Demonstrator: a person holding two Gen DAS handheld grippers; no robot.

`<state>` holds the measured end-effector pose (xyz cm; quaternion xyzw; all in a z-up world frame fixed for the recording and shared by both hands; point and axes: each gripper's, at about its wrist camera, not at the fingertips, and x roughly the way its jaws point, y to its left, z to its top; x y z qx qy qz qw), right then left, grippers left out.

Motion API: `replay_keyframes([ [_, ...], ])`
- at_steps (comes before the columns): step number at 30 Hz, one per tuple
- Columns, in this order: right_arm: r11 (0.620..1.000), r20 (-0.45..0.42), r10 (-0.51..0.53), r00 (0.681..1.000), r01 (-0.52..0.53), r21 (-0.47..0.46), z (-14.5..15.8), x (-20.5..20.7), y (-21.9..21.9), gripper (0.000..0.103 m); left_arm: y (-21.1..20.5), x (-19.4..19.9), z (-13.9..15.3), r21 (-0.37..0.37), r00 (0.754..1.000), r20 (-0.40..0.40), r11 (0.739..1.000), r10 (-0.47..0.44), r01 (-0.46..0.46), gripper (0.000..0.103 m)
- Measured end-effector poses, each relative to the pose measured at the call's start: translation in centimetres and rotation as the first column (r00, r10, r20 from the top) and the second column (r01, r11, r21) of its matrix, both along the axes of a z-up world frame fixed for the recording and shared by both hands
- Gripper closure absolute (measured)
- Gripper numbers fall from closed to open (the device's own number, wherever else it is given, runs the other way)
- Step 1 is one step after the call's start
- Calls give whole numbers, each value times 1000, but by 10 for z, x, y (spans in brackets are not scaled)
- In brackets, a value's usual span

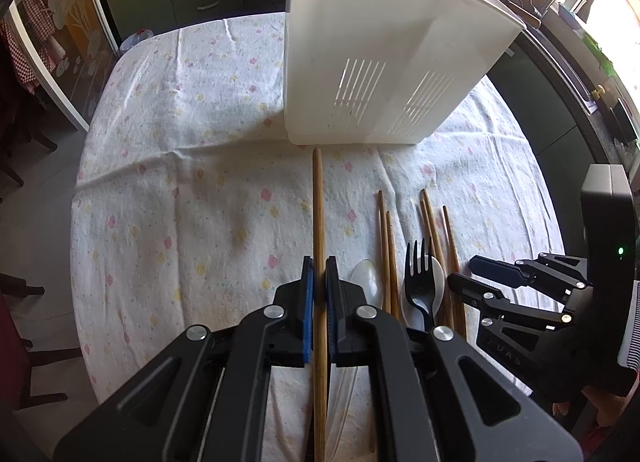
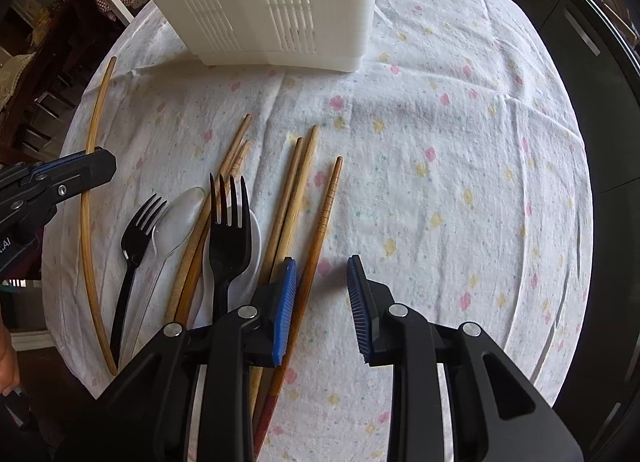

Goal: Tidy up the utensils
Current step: 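Grasp a wooden chopstick with the left tool while the right tool grasps another chopstick, then carry both chopsticks to the white holder and release them inside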

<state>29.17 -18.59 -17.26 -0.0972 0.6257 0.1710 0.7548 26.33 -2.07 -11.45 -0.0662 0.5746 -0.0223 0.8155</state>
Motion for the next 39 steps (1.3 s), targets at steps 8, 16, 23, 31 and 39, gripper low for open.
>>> replay_keyframes([
  [8, 999, 36, 27, 999, -26, -32, -1, -5, 14, 96, 2, -3, 6, 7, 1000, 24, 1000, -4, 4, 97],
  [16, 979, 152, -14, 988, -18, 204, 66, -22, -23, 96, 9, -23, 43, -12, 995, 89, 999, -34, 35, 97],
  [23, 923, 297, -71, 952, -50, 382, 150, -36, -65, 96, 15, -40, 113, -8, 972, 227, 998, -61, 64, 97],
  [31, 860, 411, -147, 900, -89, 502, 238, -26, -86, 96, 12, -29, 195, -23, 922, 382, 996, -68, 83, 97],
  [39, 830, 478, -217, 851, -97, 549, 310, 3, -88, 96, 8, -2, 260, -22, 854, 517, 997, -50, 72, 97],
])
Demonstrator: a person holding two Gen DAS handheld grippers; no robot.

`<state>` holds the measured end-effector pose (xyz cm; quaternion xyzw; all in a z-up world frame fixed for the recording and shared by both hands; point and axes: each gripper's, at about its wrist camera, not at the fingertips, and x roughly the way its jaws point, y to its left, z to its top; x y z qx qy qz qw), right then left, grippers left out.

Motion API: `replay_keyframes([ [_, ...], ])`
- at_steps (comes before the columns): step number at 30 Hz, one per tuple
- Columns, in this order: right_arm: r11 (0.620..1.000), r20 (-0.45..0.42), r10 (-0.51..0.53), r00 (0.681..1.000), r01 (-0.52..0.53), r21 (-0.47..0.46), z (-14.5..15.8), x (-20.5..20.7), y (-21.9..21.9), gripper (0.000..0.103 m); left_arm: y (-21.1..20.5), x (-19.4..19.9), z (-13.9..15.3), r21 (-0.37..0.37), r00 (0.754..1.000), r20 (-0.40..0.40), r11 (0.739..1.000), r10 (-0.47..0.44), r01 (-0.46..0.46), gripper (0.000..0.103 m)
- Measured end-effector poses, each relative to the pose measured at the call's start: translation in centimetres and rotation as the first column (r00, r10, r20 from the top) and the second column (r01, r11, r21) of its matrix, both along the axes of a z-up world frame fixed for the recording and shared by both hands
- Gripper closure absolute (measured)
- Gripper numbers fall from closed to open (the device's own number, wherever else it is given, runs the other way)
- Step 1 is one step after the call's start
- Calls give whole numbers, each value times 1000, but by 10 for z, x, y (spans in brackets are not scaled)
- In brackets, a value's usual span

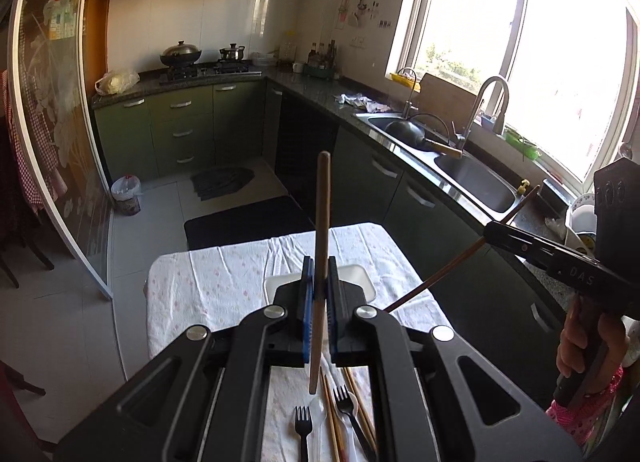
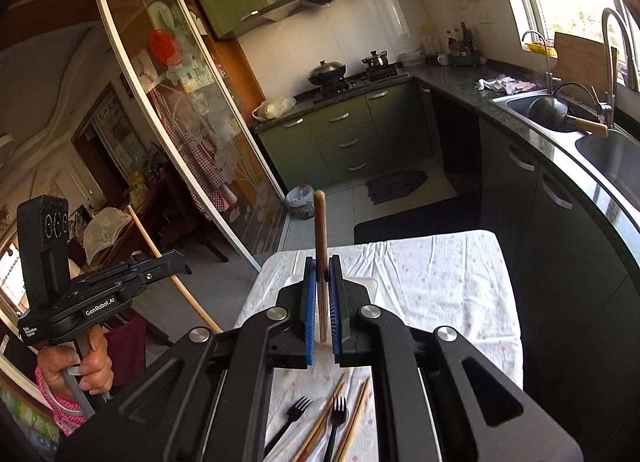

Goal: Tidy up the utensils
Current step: 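Carry both chopsticks to the white holder and release them inside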

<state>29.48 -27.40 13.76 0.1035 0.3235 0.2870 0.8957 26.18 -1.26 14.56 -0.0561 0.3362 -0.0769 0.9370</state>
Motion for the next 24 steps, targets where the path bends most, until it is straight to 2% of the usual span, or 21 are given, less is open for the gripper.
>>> replay_keyframes([
  [3, 1000, 14, -26, 1000, 26, 7, 14, 16, 1, 96, 0, 11, 14, -12, 999, 44, 1000, 10, -10, 97],
  [6, 998, -2, -51, 999, 51, -26, 15, 36, 8, 96, -1, 26, 19, -18, 997, 76, 999, 34, -33, 97],
  [11, 993, -44, -75, 996, 71, -93, -13, 68, 31, 96, 1, 62, 1, -31, 995, 60, 996, 79, -78, 97],
  [16, 988, -126, -69, 990, 50, -149, -64, 99, 50, 96, 13, 98, -50, -25, 989, -57, 990, 137, -139, 97],
  [21, 980, -215, -82, 973, 39, -194, -105, 126, 61, 96, 32, 121, -109, -37, 963, -206, 982, 174, -185, 97],
  [24, 982, -251, -77, 965, 30, -188, -122, 136, 62, 96, 37, 125, -130, -46, 951, -260, 982, 166, -184, 96],
])
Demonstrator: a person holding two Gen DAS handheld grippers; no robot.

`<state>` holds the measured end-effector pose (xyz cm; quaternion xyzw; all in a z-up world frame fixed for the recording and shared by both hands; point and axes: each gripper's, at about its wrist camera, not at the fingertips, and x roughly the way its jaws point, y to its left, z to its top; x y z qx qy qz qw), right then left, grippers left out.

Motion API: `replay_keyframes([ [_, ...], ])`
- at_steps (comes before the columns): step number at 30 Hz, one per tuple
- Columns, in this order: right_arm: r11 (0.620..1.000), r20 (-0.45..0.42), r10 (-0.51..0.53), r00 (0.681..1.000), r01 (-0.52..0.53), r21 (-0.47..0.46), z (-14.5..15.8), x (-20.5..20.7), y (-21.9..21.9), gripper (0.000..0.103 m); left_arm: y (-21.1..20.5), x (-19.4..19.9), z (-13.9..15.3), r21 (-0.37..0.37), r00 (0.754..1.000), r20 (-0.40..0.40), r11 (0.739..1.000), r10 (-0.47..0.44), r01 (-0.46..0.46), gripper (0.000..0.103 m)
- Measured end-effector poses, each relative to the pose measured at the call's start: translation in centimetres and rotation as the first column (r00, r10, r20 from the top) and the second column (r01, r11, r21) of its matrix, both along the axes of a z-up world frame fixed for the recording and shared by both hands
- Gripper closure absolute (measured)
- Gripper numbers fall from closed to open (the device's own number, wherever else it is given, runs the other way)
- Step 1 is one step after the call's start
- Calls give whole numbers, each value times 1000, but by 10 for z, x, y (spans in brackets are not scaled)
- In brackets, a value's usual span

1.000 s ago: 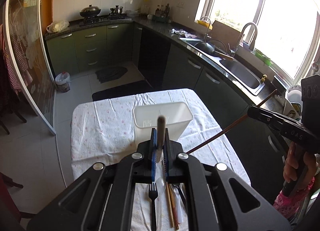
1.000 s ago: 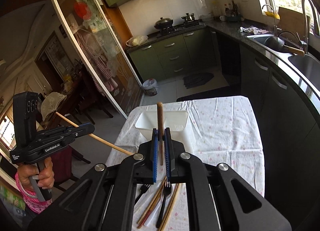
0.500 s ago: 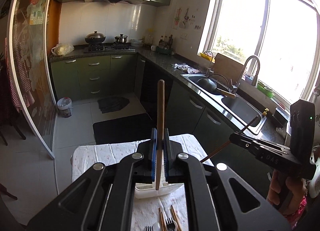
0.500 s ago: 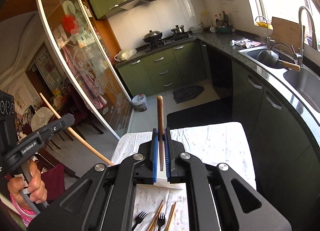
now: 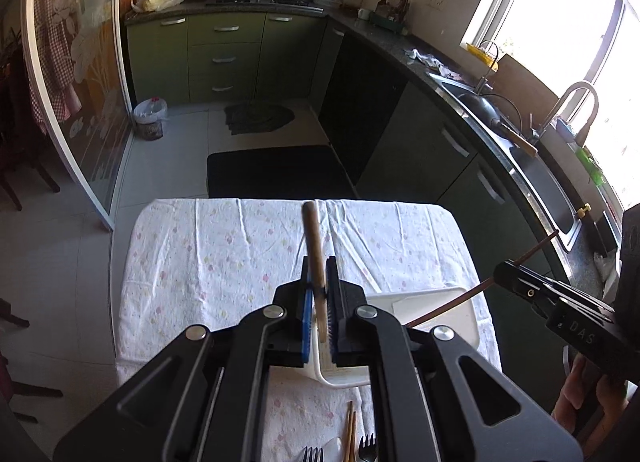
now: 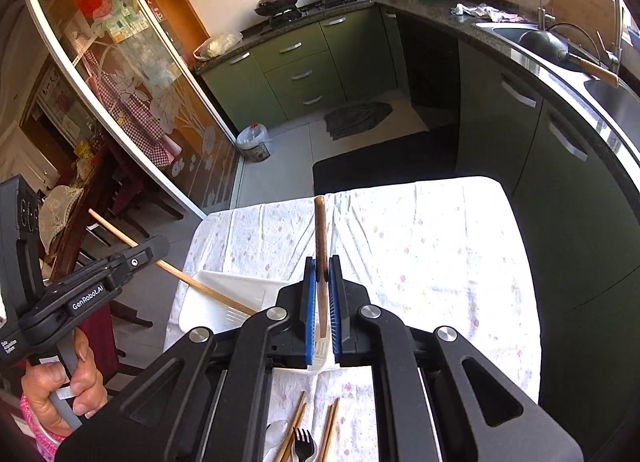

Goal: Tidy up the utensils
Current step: 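Carry both chopsticks to the white holder and release them inside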

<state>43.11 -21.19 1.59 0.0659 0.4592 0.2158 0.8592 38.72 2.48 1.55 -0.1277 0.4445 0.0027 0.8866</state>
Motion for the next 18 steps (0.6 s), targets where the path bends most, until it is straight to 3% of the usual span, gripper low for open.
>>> replay_keyframes([
  [2, 1000, -2, -1, 1000, 1, 9, -4, 3, -2, 93, -1, -2, -4, 9, 1000, -4, 1000, -13, 13, 96],
  [4, 1000, 10, -4, 1000, 4, 27, -2, 3, -7, 63, -1, -5, -2, 19, 1000, 7, 1000, -23, 23, 94],
  [5, 999, 24, -7, 1000, 6, 39, 2, 0, -9, 58, 0, -8, 0, 19, 1000, 14, 999, -28, 27, 92],
  [9, 998, 88, -20, 996, 14, 69, 24, -15, -23, 57, 1, -22, 18, 18, 998, 59, 999, -32, 31, 83],
  [13, 993, 160, -5, 987, -14, 115, 44, -55, -41, 55, 6, -52, 35, 15, 993, 111, 999, -41, 40, 82],
  [16, 992, 165, 56, 985, -74, 106, 40, -93, -47, 51, 5, -84, 34, 19, 990, 127, 998, -67, 65, 80],
  [18, 990, 123, 120, 985, -128, 61, 18, -117, -45, 51, -2, -107, 21, 25, 989, 115, 996, -92, 90, 74],
])
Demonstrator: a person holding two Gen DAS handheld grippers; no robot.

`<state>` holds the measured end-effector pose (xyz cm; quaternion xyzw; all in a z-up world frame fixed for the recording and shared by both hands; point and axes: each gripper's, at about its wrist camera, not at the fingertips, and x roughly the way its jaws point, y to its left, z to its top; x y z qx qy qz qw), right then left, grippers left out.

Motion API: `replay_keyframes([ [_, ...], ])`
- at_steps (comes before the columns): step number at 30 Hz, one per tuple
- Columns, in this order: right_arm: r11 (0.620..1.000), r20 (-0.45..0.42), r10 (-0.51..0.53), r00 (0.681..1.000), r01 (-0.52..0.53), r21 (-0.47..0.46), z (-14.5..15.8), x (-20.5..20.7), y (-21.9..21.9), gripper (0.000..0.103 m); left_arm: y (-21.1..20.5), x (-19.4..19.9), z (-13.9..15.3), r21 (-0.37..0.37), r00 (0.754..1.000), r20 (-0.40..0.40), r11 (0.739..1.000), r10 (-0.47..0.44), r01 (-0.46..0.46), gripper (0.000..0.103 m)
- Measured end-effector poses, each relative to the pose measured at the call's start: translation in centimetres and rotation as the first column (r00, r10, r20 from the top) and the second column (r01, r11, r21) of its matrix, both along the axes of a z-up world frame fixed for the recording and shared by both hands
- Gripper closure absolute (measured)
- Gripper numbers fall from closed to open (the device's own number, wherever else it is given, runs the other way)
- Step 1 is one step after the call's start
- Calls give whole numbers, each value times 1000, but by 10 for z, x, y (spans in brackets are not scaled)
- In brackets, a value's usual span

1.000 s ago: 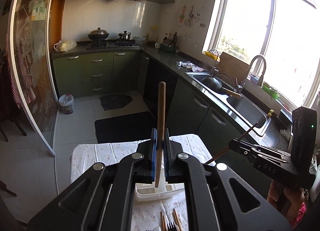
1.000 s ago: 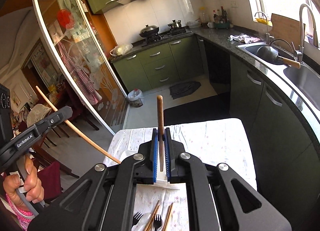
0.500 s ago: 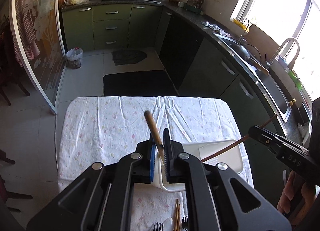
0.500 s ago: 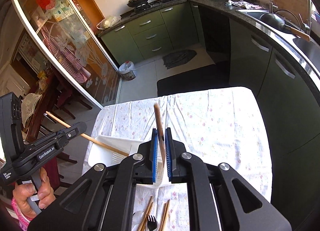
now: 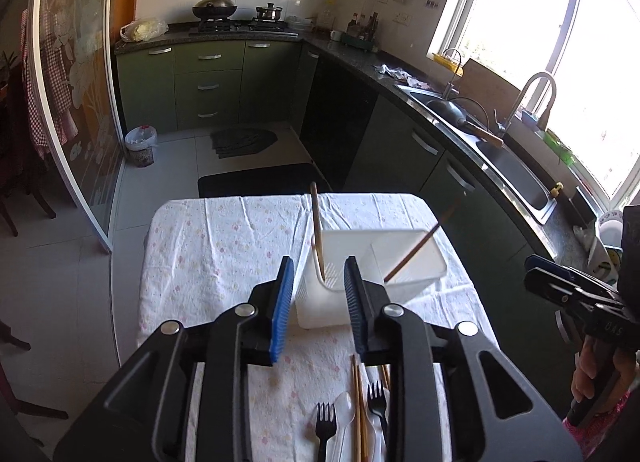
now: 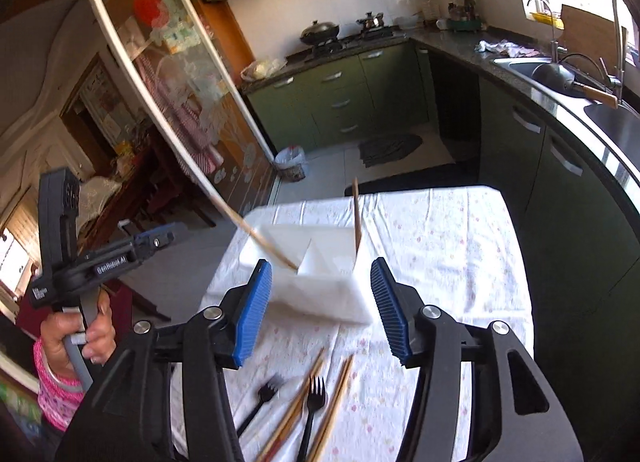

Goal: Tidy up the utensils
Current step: 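Carry both chopsticks to the white holder and release them inside, then grasp a black plastic fork with the left tool while the right tool grasps another fork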

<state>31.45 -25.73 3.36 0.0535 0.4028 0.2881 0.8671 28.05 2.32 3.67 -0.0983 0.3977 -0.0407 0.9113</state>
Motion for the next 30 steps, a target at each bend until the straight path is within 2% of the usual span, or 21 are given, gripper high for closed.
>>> replay_keyframes([
  [2, 996, -52, 45, 998, -49, -71, -32, -21, 10, 51, -8, -20, -23, 0, 999, -35, 1000, -27, 27, 69],
  [5, 979, -149, 85, 985, -110, -170, -91, -39, 26, 66, -21, -38, -71, -30, 987, -144, 997, -72, 68, 68],
  [7, 967, -213, 92, 973, -138, -214, -125, -42, 35, 73, -32, -41, -106, -55, 964, -246, 995, -98, 87, 68],
  [10, 964, -268, 62, 961, -128, -234, -157, -38, 40, 76, -49, -39, -151, -135, 913, -380, 985, -150, 106, 69],
  [12, 967, -280, 48, 959, -115, -228, -164, -33, 40, 76, -58, -34, -164, -122, 903, -405, 987, -144, 103, 69],
  [14, 971, -289, 43, 956, -108, -213, -164, -30, 41, 76, -67, -33, -172, -68, 901, -414, 992, -127, 108, 70],
  [17, 973, -293, 63, 954, -124, -195, -161, -35, 43, 76, -70, -36, -178, -61, 886, -445, 991, -132, 117, 75],
  [20, 970, -326, 107, 939, -171, -176, -167, -43, 50, 77, -61, -44, -177, -57, 883, -457, 994, -111, 96, 77],
  [22, 964, -343, 128, 930, -198, -176, -174, -48, 58, 81, -51, -51, -174, -38, 884, -460, 996, -84, 75, 77],
  [26, 956, -360, 151, 920, -229, -185, -185, -53, 71, 81, -34, -60, -182, -8, 865, -499, 998, -55, 58, 77],
  [29, 950, -363, 147, 920, -234, -209, -191, -54, 79, 81, -28, -62, -193, -25, 843, -535, 998, -55, 49, 78],
  [30, 947, -366, 146, 919, -237, -218, -193, -54, 82, 81, -29, -63, -192, -19, 849, -525, 998, -54, 52, 78],
])
